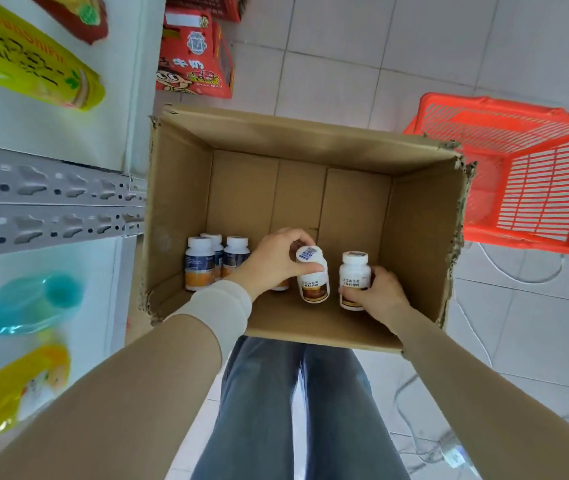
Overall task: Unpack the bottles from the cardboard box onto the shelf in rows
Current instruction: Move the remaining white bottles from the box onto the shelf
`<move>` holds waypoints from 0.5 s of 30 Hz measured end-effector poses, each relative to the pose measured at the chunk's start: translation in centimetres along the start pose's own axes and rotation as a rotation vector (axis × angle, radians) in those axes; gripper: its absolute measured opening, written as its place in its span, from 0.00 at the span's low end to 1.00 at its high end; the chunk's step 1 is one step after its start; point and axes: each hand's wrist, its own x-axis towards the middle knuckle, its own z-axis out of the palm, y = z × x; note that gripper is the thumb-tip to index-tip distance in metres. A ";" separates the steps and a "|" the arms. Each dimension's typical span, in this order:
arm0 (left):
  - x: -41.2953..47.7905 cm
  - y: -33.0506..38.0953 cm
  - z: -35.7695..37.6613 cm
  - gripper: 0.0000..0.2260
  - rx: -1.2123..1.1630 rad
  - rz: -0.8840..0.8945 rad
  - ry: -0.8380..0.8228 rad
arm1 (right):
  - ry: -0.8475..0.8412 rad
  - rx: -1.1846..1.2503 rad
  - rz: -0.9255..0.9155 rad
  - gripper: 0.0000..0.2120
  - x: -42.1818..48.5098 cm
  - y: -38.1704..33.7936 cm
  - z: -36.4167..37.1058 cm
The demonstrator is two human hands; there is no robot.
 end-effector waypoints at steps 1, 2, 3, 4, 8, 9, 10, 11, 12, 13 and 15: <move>-1.0 0.4 0.2 0.14 -0.069 -0.031 0.031 | 0.011 0.003 -0.011 0.31 -0.7 0.0 -0.4; -2.0 0.7 0.5 0.13 -0.145 -0.055 0.067 | 0.021 0.004 -0.027 0.31 -1.4 0.1 -0.7; -3.0 1.0 0.7 0.13 -0.228 -0.065 0.109 | 0.032 0.000 -0.048 0.31 -2.1 0.1 -1.0; -4.0 1.2 1.0 0.12 -0.311 -0.069 0.158 | 0.043 -0.004 -0.075 0.31 -2.7 0.2 -1.3; -8.5 2.6 2.0 0.10 -0.555 -0.091 0.420 | 0.071 0.012 -0.185 0.30 -5.6 0.9 -2.6; -9.7 3.0 2.4 0.09 -0.568 -0.087 0.500 | 0.070 0.024 -0.214 0.30 -6.4 1.1 -2.9; -11.1 3.3 2.9 0.09 -0.587 -0.072 0.572 | 0.059 0.039 -0.233 0.29 -7.3 1.3 -3.1; -12.5 3.7 3.5 0.08 -0.630 -0.046 0.631 | 0.039 0.054 -0.253 0.29 -8.3 1.5 -3.3; -13.9 3.9 4.2 0.07 -0.688 -0.025 0.679 | 0.011 0.075 -0.277 0.28 -9.3 1.8 -3.4; -15.4 4.1 5.1 0.06 -0.767 -0.021 0.719 | -0.024 0.100 -0.308 0.27 -10.4 2.2 -3.4; -18.3 4.4 7.2 0.06 -0.980 -0.067 0.795 | -0.081 0.120 -0.370 0.26 -12.9 3.3 -3.2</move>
